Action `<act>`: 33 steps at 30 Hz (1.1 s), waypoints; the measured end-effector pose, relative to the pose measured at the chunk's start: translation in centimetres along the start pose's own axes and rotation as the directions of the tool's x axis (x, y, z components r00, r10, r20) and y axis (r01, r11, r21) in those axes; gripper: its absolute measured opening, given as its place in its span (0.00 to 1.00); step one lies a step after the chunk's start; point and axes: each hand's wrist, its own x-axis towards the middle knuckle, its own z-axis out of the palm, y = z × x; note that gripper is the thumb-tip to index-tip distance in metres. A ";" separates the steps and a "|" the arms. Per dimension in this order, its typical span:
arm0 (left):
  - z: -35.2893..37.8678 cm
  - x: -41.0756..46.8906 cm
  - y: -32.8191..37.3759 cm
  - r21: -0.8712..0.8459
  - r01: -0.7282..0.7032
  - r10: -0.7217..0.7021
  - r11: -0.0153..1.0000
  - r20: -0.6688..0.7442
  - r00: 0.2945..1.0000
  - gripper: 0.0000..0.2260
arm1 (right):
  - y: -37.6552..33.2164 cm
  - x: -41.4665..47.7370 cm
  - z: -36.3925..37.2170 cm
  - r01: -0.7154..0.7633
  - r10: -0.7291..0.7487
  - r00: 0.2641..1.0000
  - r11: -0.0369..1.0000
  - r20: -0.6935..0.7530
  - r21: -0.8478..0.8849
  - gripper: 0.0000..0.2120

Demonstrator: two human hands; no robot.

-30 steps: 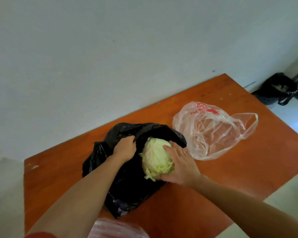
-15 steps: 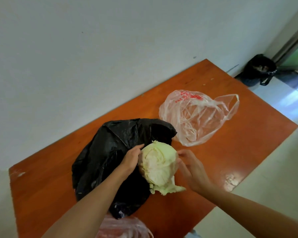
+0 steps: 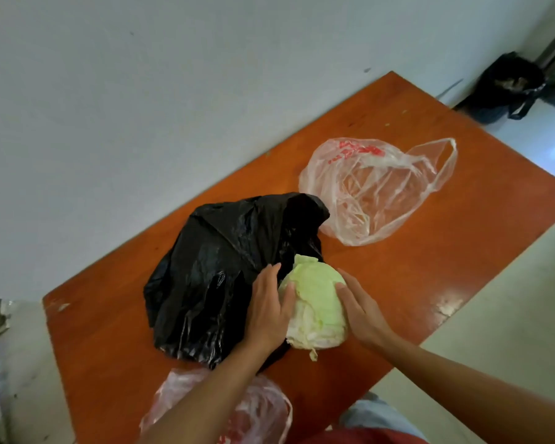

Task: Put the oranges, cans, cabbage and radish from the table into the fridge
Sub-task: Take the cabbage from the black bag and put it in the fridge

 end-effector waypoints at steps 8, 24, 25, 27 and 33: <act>0.0 -0.7 1.7 -0.342 0.213 -0.197 0.915 0.082 0.977 0.14 | -0.5 -2.5 2.2 0.013 -0.015 0.997 0.999 -0.075 -0.030 0.37; 0.9 -6.6 0.8 -0.271 0.036 0.016 0.962 0.188 0.982 0.37 | 0.8 -9.0 5.5 0.082 -0.037 0.941 0.990 -0.337 0.119 0.32; 1.0 -7.1 1.8 -0.273 0.009 0.044 0.962 0.187 0.981 0.36 | 0.8 -9.7 4.8 0.100 -0.052 0.930 0.988 -0.363 0.115 0.32; 1.7 -8.0 4.0 -0.274 -0.054 0.109 0.960 0.190 0.976 0.36 | 0.8 -11.4 2.8 0.139 -0.082 0.900 0.985 -0.429 0.104 0.33; 7.0 -10.4 13.9 -0.339 -0.288 0.365 0.896 0.189 0.912 0.36 | 2.7 -17.6 -6.2 0.238 -0.140 0.732 0.970 -0.666 0.057 0.33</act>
